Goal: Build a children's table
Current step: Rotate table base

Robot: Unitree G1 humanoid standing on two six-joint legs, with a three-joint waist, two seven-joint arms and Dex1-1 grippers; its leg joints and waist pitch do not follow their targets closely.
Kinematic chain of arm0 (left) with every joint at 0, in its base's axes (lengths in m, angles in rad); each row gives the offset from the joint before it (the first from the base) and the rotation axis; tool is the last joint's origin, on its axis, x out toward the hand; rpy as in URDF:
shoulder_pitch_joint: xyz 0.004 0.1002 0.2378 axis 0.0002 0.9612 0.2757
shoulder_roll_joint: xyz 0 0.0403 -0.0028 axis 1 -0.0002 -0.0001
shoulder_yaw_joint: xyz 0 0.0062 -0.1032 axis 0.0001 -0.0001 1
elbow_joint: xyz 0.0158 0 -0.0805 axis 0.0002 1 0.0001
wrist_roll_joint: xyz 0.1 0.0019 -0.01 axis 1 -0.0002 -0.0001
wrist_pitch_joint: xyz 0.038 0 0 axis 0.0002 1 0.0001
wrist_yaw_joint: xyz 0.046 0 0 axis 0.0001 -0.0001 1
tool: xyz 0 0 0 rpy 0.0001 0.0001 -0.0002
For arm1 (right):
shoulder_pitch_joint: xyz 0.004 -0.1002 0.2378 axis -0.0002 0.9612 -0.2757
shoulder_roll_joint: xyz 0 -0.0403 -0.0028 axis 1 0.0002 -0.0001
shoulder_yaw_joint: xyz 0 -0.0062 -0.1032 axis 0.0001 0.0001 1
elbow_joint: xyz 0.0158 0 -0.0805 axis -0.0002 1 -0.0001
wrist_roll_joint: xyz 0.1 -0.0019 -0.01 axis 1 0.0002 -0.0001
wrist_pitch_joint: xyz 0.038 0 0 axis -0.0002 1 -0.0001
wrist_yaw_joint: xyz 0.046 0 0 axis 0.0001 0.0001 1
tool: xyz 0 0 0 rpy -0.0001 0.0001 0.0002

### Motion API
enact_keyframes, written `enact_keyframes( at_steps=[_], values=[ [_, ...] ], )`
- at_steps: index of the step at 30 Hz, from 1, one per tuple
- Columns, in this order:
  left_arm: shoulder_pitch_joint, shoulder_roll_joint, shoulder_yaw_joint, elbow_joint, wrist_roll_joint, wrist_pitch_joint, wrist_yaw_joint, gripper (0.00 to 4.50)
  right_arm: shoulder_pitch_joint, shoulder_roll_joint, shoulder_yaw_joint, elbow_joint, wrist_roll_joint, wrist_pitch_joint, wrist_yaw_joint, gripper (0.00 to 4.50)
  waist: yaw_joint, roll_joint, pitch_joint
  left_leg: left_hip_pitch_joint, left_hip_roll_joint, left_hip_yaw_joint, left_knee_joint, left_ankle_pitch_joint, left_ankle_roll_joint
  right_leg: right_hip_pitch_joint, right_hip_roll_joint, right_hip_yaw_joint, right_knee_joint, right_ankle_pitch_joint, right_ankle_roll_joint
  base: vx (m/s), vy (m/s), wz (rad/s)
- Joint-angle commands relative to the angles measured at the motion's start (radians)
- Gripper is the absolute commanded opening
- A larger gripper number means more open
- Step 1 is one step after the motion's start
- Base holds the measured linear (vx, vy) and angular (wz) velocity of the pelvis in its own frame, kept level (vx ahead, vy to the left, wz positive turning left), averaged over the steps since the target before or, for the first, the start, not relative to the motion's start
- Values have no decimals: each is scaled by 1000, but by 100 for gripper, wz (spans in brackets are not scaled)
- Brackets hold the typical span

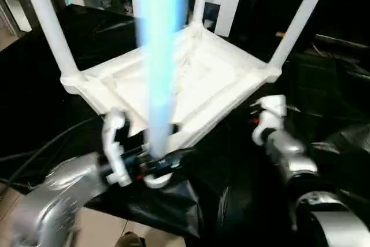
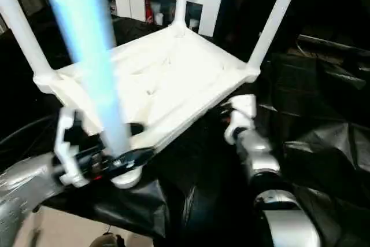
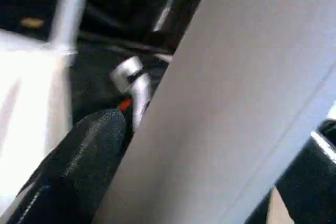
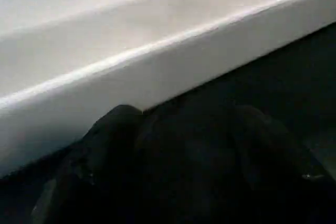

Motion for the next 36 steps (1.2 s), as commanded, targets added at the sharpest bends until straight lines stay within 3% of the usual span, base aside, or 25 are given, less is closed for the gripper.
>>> enact_keyframes(
  at_steps=[1,3,7,13,14,21,24,25,26,30,33,34,35,36],
  values=[
    [-22,-18,-68,-17,-44,25,-13,448,-24,17,40,11,-32,17,73,318,-4,16,-72,17,-4,3,-66,-196,-13,44,-30,28,-56,-29,-217,0,0,0],
    [-31,-26,-91,-15,-45,28,-17,448,-27,26,53,11,-36,14,98,318,-8,12,-74,15,-5,3,-64,-176,-8,48,-32,29,-55,-15,-218,0,0,0],
    [-58,-49,-132,2,-45,33,-22,448,-37,48,69,12,-29,9,152,318,-17,13,-77,16,-4,4,-61,-159,8,50,-33,28,-54,4,-232,0,0,0],
    [-139,-96,-211,100,21,-8,-26,448,-49,90,91,11,-41,-15,239,318,-27,15,-80,15,-2,3,-61,-158,18,52,-36,28,-55,-1,-254,0,0,0],
    [-158,-106,-224,131,45,-31,-24,448,-52,91,92,16,-48,-24,231,318,-26,22,-84,18,-1,2,-59,-160,16,53,-38,28,-55,0,-259,0,0,0],
    [-227,-145,-236,244,135,-131,21,448,-68,82,70,33,-45,-39,206,318,-20,25,-89,22,0,2,-58,-180,9,54,-38,29,-54,11,-273,0,0,0],
    [-254,-148,-235,311,213,-197,76,448,-73,70,52,43,-53,-62,154,318,-15,27,-92,23,-1,1,-57,-178,10,54,-38,28,-53,17,-270,0,0,0],
    [-264,-128,-235,345,258,-226,92,448,-77,57,33,46,-48,-72,126,318,-13,26,-93,22,0,1,-57,-175,10,56,-40,28,-54,13,-269,0,0,0],
    [-264,-99,-232,363,279,-233,86,448,-79,40,19,45,-43,-75,113,318,-10,34,-97,25,-1,-1,-56,-171,10,56,-40,27,-52,20,-267,0,0,0],
    [-250,-26,-234,372,308,-244,44,448,-72,2,3,27,-33,-75,127,318,-2,31,-97,24,-3,1,-55,-190,10,54,-37,27,-53,-7,-261,0,0,0],
    [-213,72,-246,341,293,-236,-67,448,-33,-53,24,-53,-26,-55,259,318,6,37,-100,24,-4,-1,-56,-231,-1,55,-41,28,-62,-107,-235,0,0,0],
    [-204,100,-250,331,281,-224,-105,448,-20,-69,31,-77,-23,-47,303,318,6,37,-100,23,-3,-2,-57,-228,-2,53,-40,29,-61,-109,-231,0,0,0],
    [-194,159,-269,320,279,-213,-173,448,8,-107,43,-136,-12,-21,398,318,10,47,-103,29,-3,-1,-56,-232,-4,49,-36,28,-61,-99,-235,0,0,0],
    [-193,172,-274,319,281,-212,-187,448,14,-116,45,-150,-8,-15,419,318,11,45,-104,27,-4,-2,-56,-227,-1,52,-35,27,-58,-85,-238,0,0,0]
  ],
)
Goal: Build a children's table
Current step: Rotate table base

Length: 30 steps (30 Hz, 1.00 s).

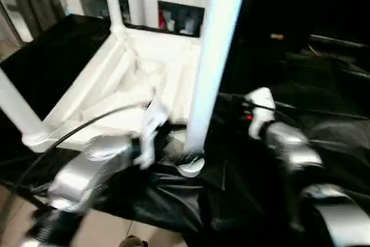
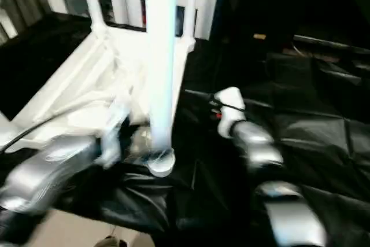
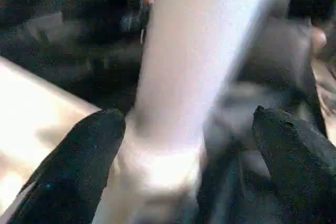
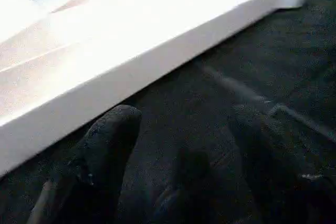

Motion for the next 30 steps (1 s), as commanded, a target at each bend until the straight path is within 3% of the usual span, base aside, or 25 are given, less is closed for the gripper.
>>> enact_keyframes(
  at_steps=[1,2,3,6,7,12,14,15,16,17,20,21,24,25,27,28,30],
  values=[
    [-10,24,-21,-26,-7,13,-64,430,15,-24,15,-65,20,30,92,318,6,21,-87,20,-3,0,-63,-232,-3,46,-35,27,-70,-75,-247,0,0,0],
    [-10,24,-21,-26,-7,13,-64,419,15,-24,15,-65,20,30,92,318,7,23,-87,21,-3,0,-63,-245,-7,47,-36,26,-70,-76,-257,0,0,0],
    [-22,56,-43,-9,3,2,-106,419,35,-49,29,-107,30,45,147,318,9,34,-87,22,-3,-2,-63,-256,-13,45,-36,25,-69,-80,-263,0,0,0],
    [-48,88,-71,31,38,-28,-144,398,60,-81,47,-160,37,61,207,318,18,29,-87,24,-4,0,-63,-277,-9,45,-34,25,-74,-94,-261,0,0,0],
    [-84,98,-88,96,99,-93,-156,379,89,-109,64,-221,41,84,252,318,20,36,-86,25,-6,0,-63,-289,-6,44,-32,25,-79,-117,-253,0,0,0],
    [-195,102,-126,287,205,-220,-192,341,192,-196,131,-436,62,182,417,318,34,35,-88,21,-8,-4,-65,-283,-8,50,-37,30,-89,-194,-197,0,0,0],
    [-214,99,-130,324,218,-242,-198,330,208,-213,144,-473,67,201,449,318,36,36,-94,20,-6,-6,-63,-268,-6,50,-41,29,-82,-173,-205,0,0,0],
    [-226,97,-133,345,221,-254,-199,320,216,-222,151,-492,69,212,463,318,29,29,-89,14,-7,-6,-65,-261,-4,51,-40,28,-83,-166,-207,0,0,0],
    [-243,96,-137,375,228,-268,-202,308,224,-235,159,-520,73,230,476,318,26,27,-90,14,-7,-7,-66,-258,-3,50,-40,27,-83,-168,-211,0,0,0],
    [-273,95,-148,429,241,-292,-216,297,238,-256,173,-574,83,264,494,318,21,21,-80,17,-8,-3,-65,-263,7,43,-36,30,-89,-180,-210,0,0,0],
    [-297,84,-153,489,260,-321,-238,287,252,-273,190,-631,82,286,506,318,17,22,-80,17,-6,-5,-66,-260,8,44,-41,30,-87,-203,-203,0,0,0],
    [-301,79,-156,506,268,-332,-250,276,260,-278,190,-649,79,291,502,318,13,12,-77,16,-6,-3,-66,-260,12,42,-39,31,-92,-212,-200,0,0,0],
    [-305,82,-173,517,280,-331,-292,250,281,-291,188,-710,84,328,504,318,13,16,-75,19,-3,-4,-69,-261,12,39,-43,33,-91,-233,-195,0,0,0],
    [-304,85,-175,514,278,-325,-300,248,284,-294,188,-719,86,336,506,318,12,7,-71,18,-3,-4,-70,-258,15,39,-42,33,-92,-233,-194,0,0,0],
    [-307,92,-184,515,273,-308,-326,216,297,-312,191,-755,100,370,515,318,10,6,-70,18,-1,-4,-71,-253,18,37,-42,33,-90,-220,-199,0,0,0],
    [-307,100,-183,504,264,-293,-342,209,300,-321,194,-769,103,386,519,318,8,-7,-65,16,-1,-4,-71,-248,25,37,-42,33,-90,-231,-195,0,0,0],
    [-306,104,-171,489,247,-264,-358,205,300,-332,197,-786,110,405,524,318,6,-6,-63,18,1,-3,-73,-252,23,34,-45,34,-92,-256,-191,0,0,0]
  ],
)
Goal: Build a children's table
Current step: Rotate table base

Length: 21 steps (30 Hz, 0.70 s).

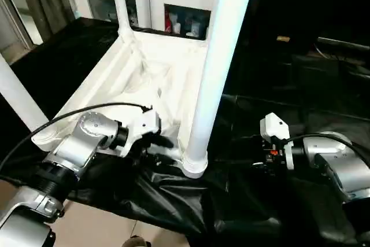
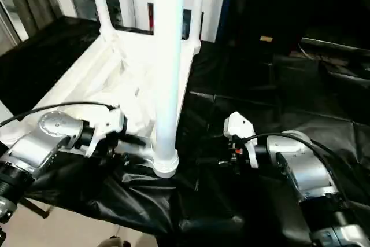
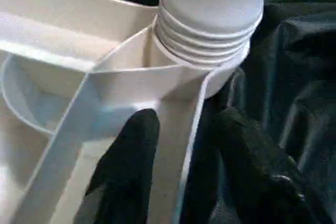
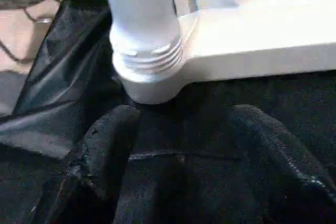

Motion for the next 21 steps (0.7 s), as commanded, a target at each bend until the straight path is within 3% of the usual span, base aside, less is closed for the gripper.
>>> enact_keyframes(
  at_steps=[1,2,8,10,14,21],
  values=[
    [-15,4,7,-13,-2,3,-15,183,4,-15,-1,-27,17,22,11,318,-3,-4,-61,20,3,0,-72,-261,17,32,-44,34,-92,-262,-193,0,0,0],
    [-16,0,8,-5,7,-10,-10,183,5,-17,-2,-29,17,23,10,318,-5,-8,-59,18,3,-1,-74,-269,13,32,-45,34,-93,-264,-194,0,0,0],
    [-25,-22,-9,75,72,-92,31,132,3,-16,4,-46,18,38,11,318,-11,-11,-59,16,3,-1,-73,-247,19,37,-45,34,-91,-199,-204,0,0,0],
    [-27,-19,-18,76,81,-90,21,122,8,-21,8,-58,22,46,13,318,-11,-6,-55,17,4,-1,-75,-259,16,35,-46,35,-92,-219,-201,0,0,0],
    [-30,-12,-32,75,94,-89,8,88,15,-31,14,-62,21,44,17,318,-13,-10,-50,19,5,-3,-79,-297,5,31,-48,35,-101,-294,-185,0,0,0],
    [-35,-21,1,77,116,-86,62,25,12,-20,8,-55,23,42,-11,318,-15,-2,-48,18,5,-5,-82,-318,-4,29,-48,36,-103,-302,-186,0,0,0]
  ],
)
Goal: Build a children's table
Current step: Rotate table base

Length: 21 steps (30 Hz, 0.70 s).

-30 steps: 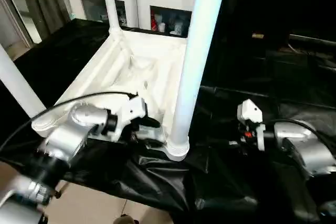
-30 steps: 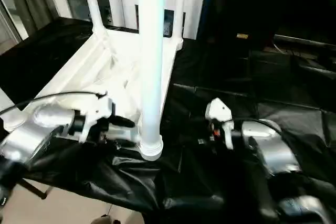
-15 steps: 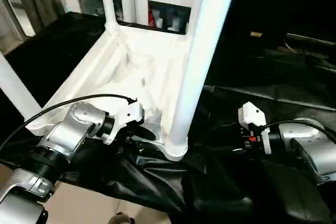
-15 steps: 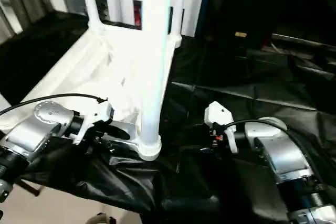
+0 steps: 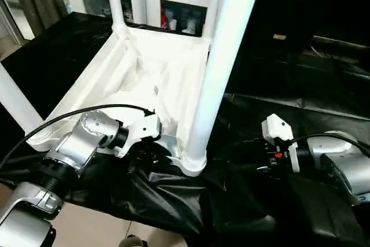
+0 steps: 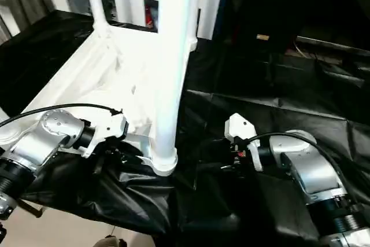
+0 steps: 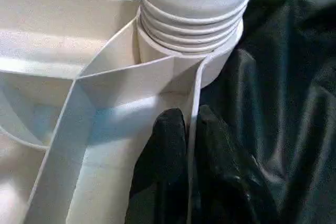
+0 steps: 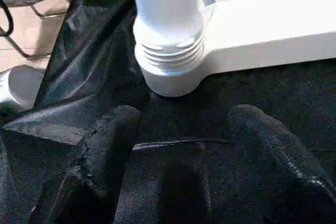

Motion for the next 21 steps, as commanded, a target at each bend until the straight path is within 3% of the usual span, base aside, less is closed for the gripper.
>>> enact_keyframes(
  at_steps=[1,6,8,9,11,12,14,15,16,20,21],
  values=[
    [1,-23,37,5,12,55,92,16,3,11,-6,-15,1,0,-31,318,-3,5,-49,20,6,-4,-80,-318,-7,29,-46,36,-96,-298,-188,0,0,0],
    [24,-102,92,-59,-44,172,197,3,6,48,-16,-19,-5,3,-95,318,-11,1,-51,14,3,-4,-77,-285,1,33,-43,34,-92,-253,-200,0,0,0],
    [50,-126,82,-90,-29,175,227,3,12,61,-16,-21,-8,-4,-119,318,-20,-6,-55,9,0,-2,-73,-227,20,40,-42,34,-88,-190,-205,0,0,0],
    [61,-131,80,-102,-24,170,236,3,14,68,-15,-25,-6,-2,-129,318,-23,-4,-55,7,1,-2,-73,-213,25,40,-41,34,-86,-168,-209,0,0,0],
    [80,-134,81,-124,-19,153,239,3,17,79,-11,-38,-2,6,-141,318,-31,-17,-57,5,-1,3,-70,-166,57,43,-38,32,-85,-114,-216,0,0,0],
    [90,-135,81,-136,-16,140,239,3,18,84,-8,-42,-1,9,-145,318,-29,-13,-57,5,0,3,-70,-158,62,42,-40,32,-83,-107,-217,0,0,0],
    [113,-127,81,-164,-16,130,236,3,19,97,-7,-45,3,15,-155,318,-31,-18,-56,4,1,6,-68,-128,85,41,-38,33,-79,-75,-216,0,0,0],
    [117,-125,82,-176,-21,137,234,49,19,97,-7,-48,5,18,-156,318,-32,-22,-57,4,1,7,-68,-121,90,41,-38,33,-78,-69,-216,0,0,0],
    [119,-125,91,-191,-30,156,238,61,20,97,-9,-52,13,25,-153,318,-31,-24,-55,7,2,9,-68,-117,98,37,-38,33,-79,-70,-218,0,0,0],
    [134,-114,113,-229,-37,185,244,82,18,94,-5,-49,24,24,-149,318,-25,-17,-53,11,7,10,-69,-119,89,33,-39,33,-76,-57,-232,0,0,0],
    [135,-113,115,-231,-38,185,243,82,18,92,-5,-48,24,23,-147,318,-22,-7,-58,13,7,8,-69,-121,82,35,-39,33,-74,-49,-236,0,0,0]
  ],
)
